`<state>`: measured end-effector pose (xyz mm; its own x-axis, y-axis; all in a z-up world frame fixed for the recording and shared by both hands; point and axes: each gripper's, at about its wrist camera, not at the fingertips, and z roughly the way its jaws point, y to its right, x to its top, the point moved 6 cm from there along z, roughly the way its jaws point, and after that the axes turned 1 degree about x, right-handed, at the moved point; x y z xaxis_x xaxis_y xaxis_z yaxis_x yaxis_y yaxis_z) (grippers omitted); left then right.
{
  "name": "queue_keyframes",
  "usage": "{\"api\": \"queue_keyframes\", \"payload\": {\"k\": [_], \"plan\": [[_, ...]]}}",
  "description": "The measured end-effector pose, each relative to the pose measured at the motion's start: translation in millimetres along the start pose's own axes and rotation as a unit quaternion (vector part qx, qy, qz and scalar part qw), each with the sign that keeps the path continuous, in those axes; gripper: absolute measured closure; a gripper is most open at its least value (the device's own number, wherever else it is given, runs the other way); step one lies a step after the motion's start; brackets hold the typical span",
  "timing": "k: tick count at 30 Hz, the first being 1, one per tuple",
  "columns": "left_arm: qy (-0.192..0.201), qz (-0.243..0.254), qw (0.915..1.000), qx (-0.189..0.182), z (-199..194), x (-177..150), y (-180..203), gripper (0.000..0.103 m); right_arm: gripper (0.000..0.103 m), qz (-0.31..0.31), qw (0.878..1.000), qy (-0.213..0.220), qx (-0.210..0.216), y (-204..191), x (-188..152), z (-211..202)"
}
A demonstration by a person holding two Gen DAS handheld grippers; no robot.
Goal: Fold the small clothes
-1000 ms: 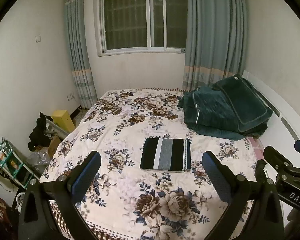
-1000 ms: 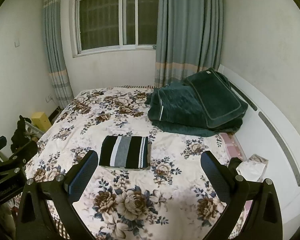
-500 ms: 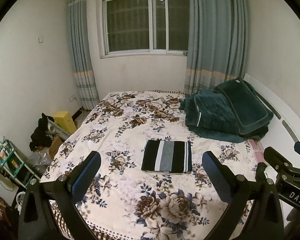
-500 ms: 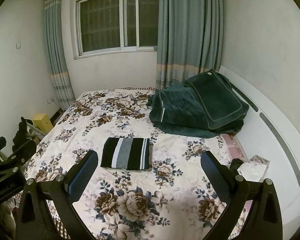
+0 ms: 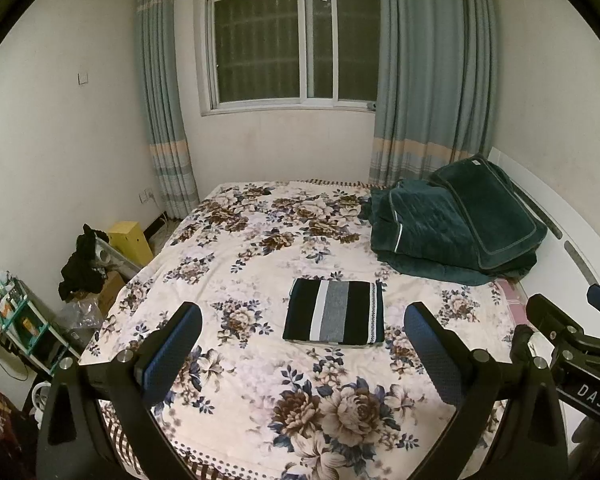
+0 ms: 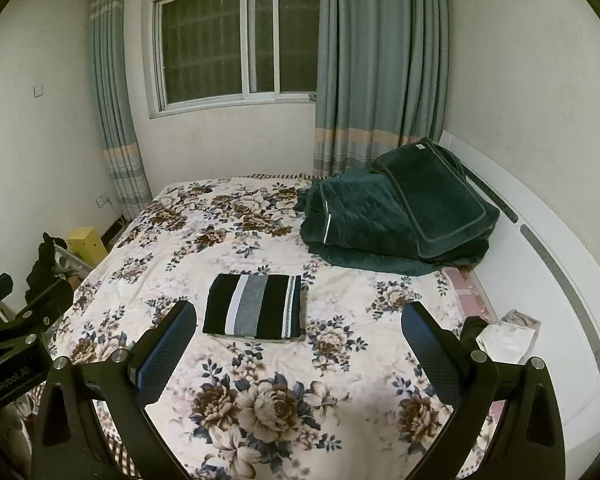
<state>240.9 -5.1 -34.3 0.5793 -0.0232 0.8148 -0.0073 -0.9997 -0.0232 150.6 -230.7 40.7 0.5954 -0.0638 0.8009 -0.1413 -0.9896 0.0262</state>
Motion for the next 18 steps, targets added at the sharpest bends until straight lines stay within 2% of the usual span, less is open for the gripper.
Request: {"api": "queue_keyframes", "payload": {"k": [18], "plan": [[0.002,-0.004,0.9999,0.009,-3.4,-3.6,-6.4,0.0,0.0,0.001,1.0,0.0,-0.001,-5.0,-2.4,-0.8]]}}
